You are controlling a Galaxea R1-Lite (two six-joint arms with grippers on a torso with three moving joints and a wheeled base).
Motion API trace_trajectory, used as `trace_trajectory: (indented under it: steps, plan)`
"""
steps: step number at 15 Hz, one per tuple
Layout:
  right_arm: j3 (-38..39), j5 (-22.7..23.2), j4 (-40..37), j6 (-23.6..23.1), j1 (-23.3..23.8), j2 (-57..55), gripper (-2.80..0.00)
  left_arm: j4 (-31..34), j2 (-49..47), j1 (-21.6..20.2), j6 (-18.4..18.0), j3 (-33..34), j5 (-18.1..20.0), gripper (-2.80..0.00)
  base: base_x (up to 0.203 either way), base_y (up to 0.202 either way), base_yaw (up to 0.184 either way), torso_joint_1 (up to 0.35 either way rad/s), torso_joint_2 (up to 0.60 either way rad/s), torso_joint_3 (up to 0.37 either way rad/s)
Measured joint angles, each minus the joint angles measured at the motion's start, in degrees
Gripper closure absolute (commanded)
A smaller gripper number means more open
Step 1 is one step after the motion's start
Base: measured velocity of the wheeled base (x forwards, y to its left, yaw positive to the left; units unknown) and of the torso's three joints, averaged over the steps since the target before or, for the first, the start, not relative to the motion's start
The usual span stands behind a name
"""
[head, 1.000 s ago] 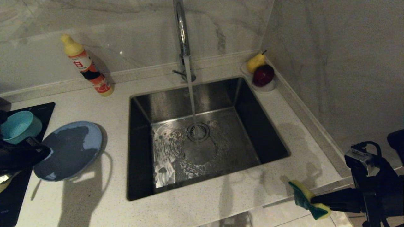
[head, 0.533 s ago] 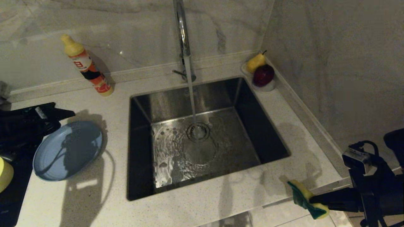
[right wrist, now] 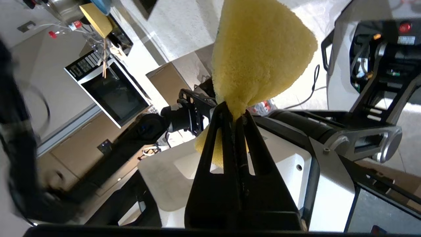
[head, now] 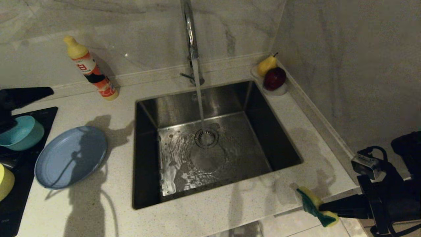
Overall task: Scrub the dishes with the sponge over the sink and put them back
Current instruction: Place the plate on the table, then put down the sponge
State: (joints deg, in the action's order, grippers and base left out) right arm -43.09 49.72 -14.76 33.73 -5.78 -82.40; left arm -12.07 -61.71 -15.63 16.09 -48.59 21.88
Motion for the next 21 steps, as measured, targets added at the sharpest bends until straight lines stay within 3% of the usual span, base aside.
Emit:
trace_trajectory:
  steps: [3,5,6,9,11,12,13,14,17,18,21]
  plan:
    - [0.9,-0.1,-0.1,0.1,0.0,0.1,0.00,7.9,13.7,0.6,-0.7,5.4,11.7,-2.80,0.000,0.000,0.000,0.000,0.00,0.000]
    - [1.0,-0.2,-0.1,0.1,0.0,0.4,0.00,11.2,19.9,0.6,-5.3,11.1,16.6,-2.80,0.000,0.000,0.000,0.000,0.00,0.000]
    - [1.0,-0.3,-0.1,0.1,0.0,0.5,0.00,11.6,21.3,0.6,-9.4,13.3,15.6,-2.80,0.000,0.000,0.000,0.000,0.00,0.000]
    - [0.7,-0.6,-0.3,0.2,0.0,0.8,0.00,9.8,23.0,0.5,-26.8,21.2,5.7,-2.80,0.000,0.000,0.000,0.000,0.00,0.000]
    - [0.7,-0.6,-0.7,0.3,0.0,1.1,0.00,6.2,24.5,0.7,-37.3,27.7,5.1,-2.80,0.000,0.000,0.000,0.000,0.00,0.000]
    - [0.6,-0.9,-0.8,0.4,0.0,1.5,0.00,4.6,25.7,0.7,-39.6,30.4,5.7,-2.80,0.000,0.000,0.000,0.000,0.00,0.000]
    - [0.6,-1.2,-1.0,0.5,0.0,2.0,0.00,3.8,27.1,0.7,-39.1,32.4,5.9,-2.80,0.000,0.000,0.000,0.000,0.00,0.000]
    - [0.6,-1.3,-1.2,0.6,0.0,2.7,0.00,3.6,28.8,0.7,-36.1,33.6,6.1,-2.80,0.000,0.000,0.000,0.000,0.00,0.000]
    - [0.6,-1.7,-2.9,0.7,0.0,5.0,0.00,4.0,34.4,0.8,-18.3,36.7,6.3,-2.80,0.000,0.000,0.000,0.000,0.00,0.000]
    - [0.6,-2.4,-3.4,0.7,0.1,5.4,0.00,4.0,35.9,0.8,-14.8,38.3,6.3,-2.80,0.000,0.000,0.000,0.000,0.00,0.000]
    - [0.8,-4.8,-3.5,0.6,0.1,6.1,0.00,4.6,40.1,0.8,-13.8,41.3,6.3,-2.80,0.000,0.000,0.000,0.000,0.00,0.000]
